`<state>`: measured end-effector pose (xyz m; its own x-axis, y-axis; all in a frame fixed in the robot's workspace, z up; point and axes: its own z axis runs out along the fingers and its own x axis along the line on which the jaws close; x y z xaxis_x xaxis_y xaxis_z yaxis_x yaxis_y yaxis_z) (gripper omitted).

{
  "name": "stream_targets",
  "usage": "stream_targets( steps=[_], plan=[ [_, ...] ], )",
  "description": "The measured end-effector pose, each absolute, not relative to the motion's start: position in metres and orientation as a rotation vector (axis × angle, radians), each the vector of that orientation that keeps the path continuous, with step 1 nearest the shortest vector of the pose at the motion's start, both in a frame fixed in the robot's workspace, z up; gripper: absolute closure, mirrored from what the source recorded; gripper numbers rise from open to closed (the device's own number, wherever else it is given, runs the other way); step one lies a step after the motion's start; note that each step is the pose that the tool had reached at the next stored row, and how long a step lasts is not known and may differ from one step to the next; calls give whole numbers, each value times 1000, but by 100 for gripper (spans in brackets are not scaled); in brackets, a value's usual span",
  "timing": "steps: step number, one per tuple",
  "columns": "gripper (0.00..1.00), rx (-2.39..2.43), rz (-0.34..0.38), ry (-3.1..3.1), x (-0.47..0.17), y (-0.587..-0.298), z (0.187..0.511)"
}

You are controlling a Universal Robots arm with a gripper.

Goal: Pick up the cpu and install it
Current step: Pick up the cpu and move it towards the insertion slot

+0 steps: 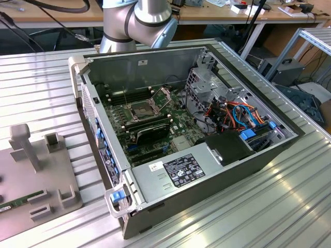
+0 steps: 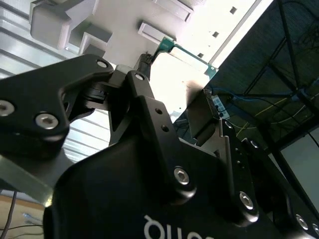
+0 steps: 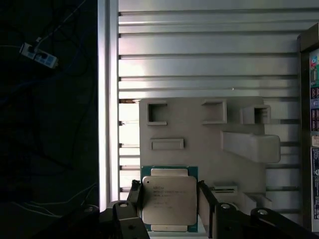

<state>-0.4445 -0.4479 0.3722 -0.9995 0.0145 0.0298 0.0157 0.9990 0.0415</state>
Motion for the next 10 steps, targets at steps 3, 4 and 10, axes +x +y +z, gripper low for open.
stream_targets(
  steps=[3,4,10],
  plan=[
    [46,-24,-65,-3111,-445,-448,378],
    [46,-23,-65,-3111,-445,-448,379],
    [46,-23,-65,-3111,-445,-448,380]
  ],
)
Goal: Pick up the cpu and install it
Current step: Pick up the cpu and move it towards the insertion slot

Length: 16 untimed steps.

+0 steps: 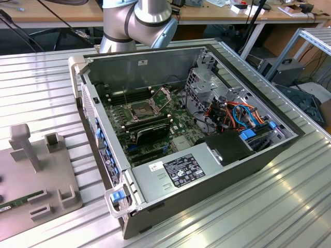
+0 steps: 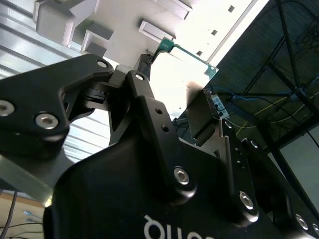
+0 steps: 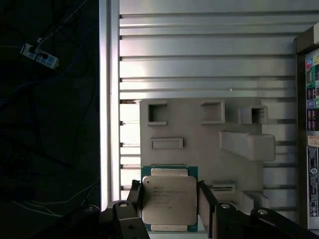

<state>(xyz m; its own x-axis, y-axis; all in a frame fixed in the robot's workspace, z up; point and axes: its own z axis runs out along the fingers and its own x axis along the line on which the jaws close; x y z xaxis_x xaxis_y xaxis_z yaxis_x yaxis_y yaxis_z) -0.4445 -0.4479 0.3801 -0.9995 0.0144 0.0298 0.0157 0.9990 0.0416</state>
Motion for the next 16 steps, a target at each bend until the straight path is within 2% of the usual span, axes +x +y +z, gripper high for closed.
stream_targets(
  steps=[16],
  plan=[
    [46,-23,-65,-3111,-441,-448,381]
  ],
)
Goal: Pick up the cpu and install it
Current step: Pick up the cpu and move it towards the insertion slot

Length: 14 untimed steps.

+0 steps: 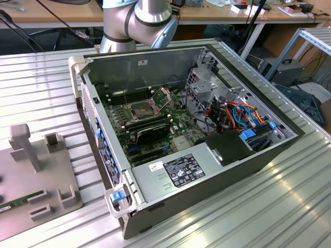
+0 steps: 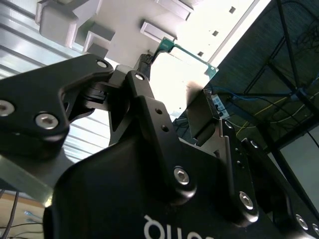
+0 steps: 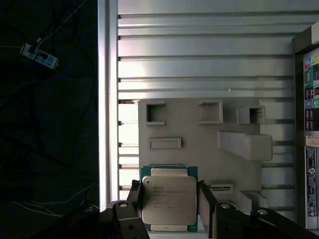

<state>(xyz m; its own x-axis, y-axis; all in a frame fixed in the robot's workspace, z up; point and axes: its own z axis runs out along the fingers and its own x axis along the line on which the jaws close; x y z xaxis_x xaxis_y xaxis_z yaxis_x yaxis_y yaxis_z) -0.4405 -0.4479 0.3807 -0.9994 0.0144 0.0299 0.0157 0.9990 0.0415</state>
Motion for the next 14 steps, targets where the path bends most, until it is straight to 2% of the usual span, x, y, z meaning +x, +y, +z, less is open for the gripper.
stream_targets(
  steps=[14],
  plan=[
    [46,-23,-65,-3111,-414,-448,381]
  ],
)
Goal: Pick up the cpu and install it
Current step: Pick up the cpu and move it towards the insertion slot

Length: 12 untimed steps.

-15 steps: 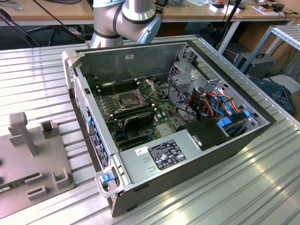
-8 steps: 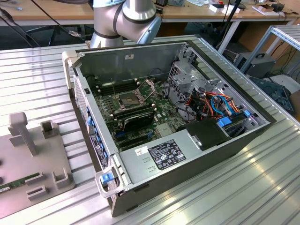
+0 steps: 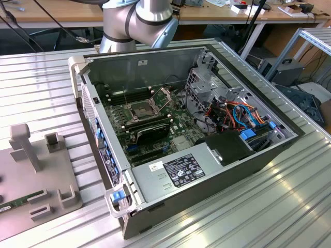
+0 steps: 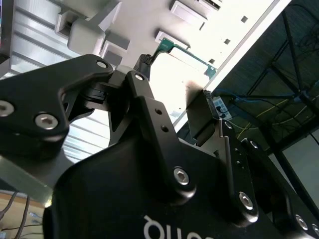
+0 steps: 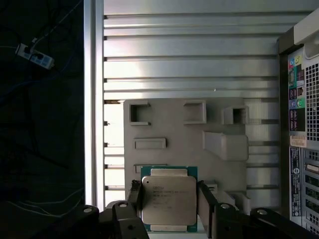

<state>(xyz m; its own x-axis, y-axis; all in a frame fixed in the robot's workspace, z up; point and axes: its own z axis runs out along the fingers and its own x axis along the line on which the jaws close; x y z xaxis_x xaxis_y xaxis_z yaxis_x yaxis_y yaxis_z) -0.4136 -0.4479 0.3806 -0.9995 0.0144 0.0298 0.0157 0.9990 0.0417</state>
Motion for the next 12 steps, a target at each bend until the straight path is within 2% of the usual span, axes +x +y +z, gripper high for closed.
stream_targets(
  steps=[12],
  plan=[
    [46,-23,-65,-3111,-385,-448,381]
  ],
)
